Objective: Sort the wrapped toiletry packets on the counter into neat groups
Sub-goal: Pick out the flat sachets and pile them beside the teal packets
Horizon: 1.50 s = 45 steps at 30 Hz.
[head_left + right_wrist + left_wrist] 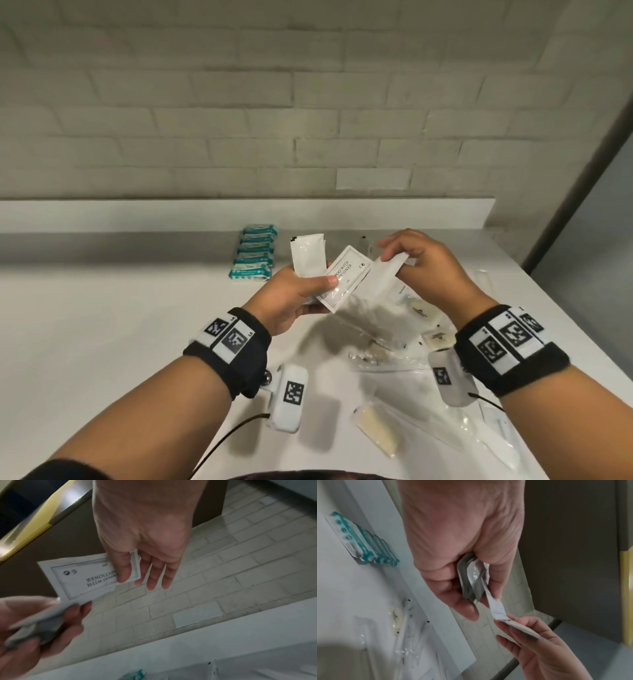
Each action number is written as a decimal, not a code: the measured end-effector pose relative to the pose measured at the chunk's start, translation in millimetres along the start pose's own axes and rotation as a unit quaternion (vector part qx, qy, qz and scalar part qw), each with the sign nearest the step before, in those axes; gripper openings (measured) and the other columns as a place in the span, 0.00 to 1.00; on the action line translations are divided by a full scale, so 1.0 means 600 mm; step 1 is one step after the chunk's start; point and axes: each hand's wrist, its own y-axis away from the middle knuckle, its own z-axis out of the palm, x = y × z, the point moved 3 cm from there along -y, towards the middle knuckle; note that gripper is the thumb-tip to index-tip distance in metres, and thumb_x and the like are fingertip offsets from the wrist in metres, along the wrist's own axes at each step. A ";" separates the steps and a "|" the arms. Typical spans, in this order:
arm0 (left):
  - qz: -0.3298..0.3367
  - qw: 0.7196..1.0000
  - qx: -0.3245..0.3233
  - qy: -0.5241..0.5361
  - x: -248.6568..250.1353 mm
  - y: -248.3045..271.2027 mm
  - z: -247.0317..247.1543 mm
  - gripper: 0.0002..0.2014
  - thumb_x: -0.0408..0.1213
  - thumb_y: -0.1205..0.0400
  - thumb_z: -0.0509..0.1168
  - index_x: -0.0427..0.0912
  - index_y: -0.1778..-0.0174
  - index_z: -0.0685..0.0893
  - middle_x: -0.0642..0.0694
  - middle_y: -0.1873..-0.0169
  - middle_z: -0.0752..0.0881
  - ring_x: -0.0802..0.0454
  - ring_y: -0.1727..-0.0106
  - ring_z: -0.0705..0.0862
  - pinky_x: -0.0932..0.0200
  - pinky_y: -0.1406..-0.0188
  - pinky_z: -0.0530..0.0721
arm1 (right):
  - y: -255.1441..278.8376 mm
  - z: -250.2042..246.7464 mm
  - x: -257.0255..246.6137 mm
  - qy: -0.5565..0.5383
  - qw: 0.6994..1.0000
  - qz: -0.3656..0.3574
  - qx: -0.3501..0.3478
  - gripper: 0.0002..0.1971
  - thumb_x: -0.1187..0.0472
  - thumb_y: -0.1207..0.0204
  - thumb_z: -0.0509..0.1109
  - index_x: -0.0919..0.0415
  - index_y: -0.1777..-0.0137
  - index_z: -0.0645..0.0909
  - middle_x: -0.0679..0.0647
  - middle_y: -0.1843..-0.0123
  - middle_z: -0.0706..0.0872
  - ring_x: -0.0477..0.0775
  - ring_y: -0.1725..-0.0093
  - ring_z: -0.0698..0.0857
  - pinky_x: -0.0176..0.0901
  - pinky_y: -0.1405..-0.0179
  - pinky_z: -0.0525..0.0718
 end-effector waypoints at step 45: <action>0.034 0.998 0.050 -0.021 0.008 -0.026 0.054 0.10 0.27 0.21 0.69 0.35 0.44 0.86 0.39 0.54 0.89 0.49 0.58 0.86 0.60 0.67 0.86 | -0.012 0.039 0.003 0.037 0.974 0.086 -0.204 0.05 0.58 0.29 0.77 0.51 0.59 0.83 0.49 0.66 0.87 0.47 0.69 0.84 0.43 0.67 0.83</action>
